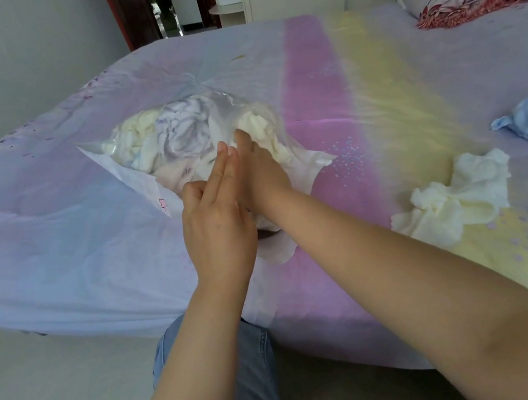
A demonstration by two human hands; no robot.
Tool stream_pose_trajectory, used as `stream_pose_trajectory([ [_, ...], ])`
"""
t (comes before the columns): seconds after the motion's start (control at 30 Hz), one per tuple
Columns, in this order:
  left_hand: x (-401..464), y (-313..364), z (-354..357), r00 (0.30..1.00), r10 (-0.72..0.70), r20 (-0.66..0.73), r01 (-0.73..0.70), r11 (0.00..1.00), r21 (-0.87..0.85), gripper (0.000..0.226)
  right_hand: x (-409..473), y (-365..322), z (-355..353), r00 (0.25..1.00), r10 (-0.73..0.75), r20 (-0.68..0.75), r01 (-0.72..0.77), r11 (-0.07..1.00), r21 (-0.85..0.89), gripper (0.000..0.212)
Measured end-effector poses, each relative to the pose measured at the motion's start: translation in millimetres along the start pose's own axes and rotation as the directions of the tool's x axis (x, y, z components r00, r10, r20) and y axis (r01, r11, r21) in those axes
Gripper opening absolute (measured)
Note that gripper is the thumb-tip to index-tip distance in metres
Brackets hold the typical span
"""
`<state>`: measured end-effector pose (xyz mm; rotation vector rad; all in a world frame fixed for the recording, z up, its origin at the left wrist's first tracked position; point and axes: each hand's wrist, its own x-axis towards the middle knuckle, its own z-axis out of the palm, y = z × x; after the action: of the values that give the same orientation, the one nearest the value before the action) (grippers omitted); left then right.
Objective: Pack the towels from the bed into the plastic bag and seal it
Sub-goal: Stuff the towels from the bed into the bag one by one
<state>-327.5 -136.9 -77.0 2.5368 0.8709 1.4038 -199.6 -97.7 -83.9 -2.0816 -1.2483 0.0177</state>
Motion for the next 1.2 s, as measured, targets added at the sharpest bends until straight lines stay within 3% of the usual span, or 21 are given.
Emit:
stream_pose_trajectory([
  [0.03,-0.5,0.5,0.2,1.0,-0.005,0.002,0.005,1.0,0.0,0.072,-4.8,-1.6,-1.1,0.998,-0.068,-0.013,0.068,0.998,0.003,0.036],
  [0.07,-0.9,0.8,0.5,1.0,-0.01,0.003,0.01,1.0,0.003,0.072,-5.3,0.1,4.1,0.986,-0.152,0.068,0.157,0.986,-0.062,0.03],
  [0.17,-1.3,1.4,-0.6,1.0,-0.02,0.013,0.019,0.999,0.026,0.072,-2.6,6.5,14.4,0.881,-0.242,0.407,0.33,0.93,-0.162,0.064],
  [0.2,-1.0,1.4,-1.8,1.0,-0.014,0.015,0.013,0.999,0.032,0.072,-4.0,5.3,10.5,0.884,-0.249,0.395,0.315,0.943,-0.11,0.063],
  [0.27,-0.2,0.8,-3.2,1.0,0.011,0.018,-0.011,0.999,0.043,0.07,-20.1,3.7,-8.2,0.938,-0.307,0.163,0.293,0.95,0.107,0.04],
  [0.33,-0.7,-0.3,-3.6,1.0,0.023,0.021,-0.025,0.998,0.063,0.066,-50.9,9.4,-32.6,0.978,-0.183,-0.1,0.202,0.951,0.234,0.032],
  [0.43,-6.9,-1.9,2.0,1.0,0.018,0.002,-0.018,0.997,0.073,0.06,-83.1,46.9,-62.4,0.947,0.053,-0.318,-0.019,0.994,0.108,0.033],
  [0.5,-13.1,-2.1,8.8,1.0,0.018,-0.011,-0.017,0.998,0.064,0.057,-86.1,80.0,-82.1,0.942,0.259,-0.214,-0.291,0.948,-0.133,0.045],
  [0.6,-18.7,0.1,16.1,1.0,0.006,-0.014,-0.006,0.999,0.039,0.056,-93.7,131.4,-119.9,0.787,0.615,-0.035,-0.576,0.715,-0.397,0.094],
  [0.7,-18.2,3.6,17.1,1.0,-0.001,-0.009,0.001,1.0,0.023,0.056,-111.0,180.0,-133.6,0.654,0.756,0.0,-0.701,0.606,-0.376,0.127],
  [0.77,-17.8,4.5,17.3,1.0,0.003,0.001,-0.003,1.0,0.015,0.055,-119.5,198.4,-126.9,0.616,0.788,-0.016,-0.749,0.579,-0.323,0.126],
  [0.83,-17.4,4.2,18.4,1.0,0.005,0.0,-0.005,1.0,0.011,0.055,-121.8,204.9,-120.5,0.626,0.776,-0.078,-0.76,0.585,-0.282,0.105],
  [0.9,-17.9,4.0,18.9,1.0,0.003,-0.015,-0.002,1.0,0.007,0.056,-119.1,202.2,-121.9,0.652,0.749,-0.114,-0.753,0.625,-0.205,0.065],
  [0.97,-18.5,3.4,17.4,0.999,0.001,-0.042,-0.001,1.0,0.0,0.057,-115.9,187.2,-131.4,0.712,0.702,-0.022,-0.699,0.706,-0.117,0.036],
  [1.03,-17.3,2.5,15.4,0.997,-0.005,-0.077,0.005,1.0,-0.009,0.059,-113.8,154.7,-145.4,0.843,0.513,0.163,-0.531,0.841,0.1,0.033],
  [1.1,-16.5,2.6,13.2,0.996,-0.018,-0.091,0.016,1.0,-0.023,0.061,-114.3,113.0,-161.1,0.916,0.237,0.322,-0.347,0.873,0.343,0.034],
  [1.13,-16.7,3.3,11.6,0.995,-0.03,-0.094,0.025,0.999,-0.045,0.062,-112.0,96.0,-165.2,0.924,0.138,0.357,-0.297,0.848,0.439,0.036],
  [1.2,-16.7,5.3,6.9,0.988,-0.116,-0.1,0.101,0.984,-0.147,0.064,-101.0,70.6,-159.6,0.96,0.085,0.267,-0.221,0.814,0.537,0.048],
])
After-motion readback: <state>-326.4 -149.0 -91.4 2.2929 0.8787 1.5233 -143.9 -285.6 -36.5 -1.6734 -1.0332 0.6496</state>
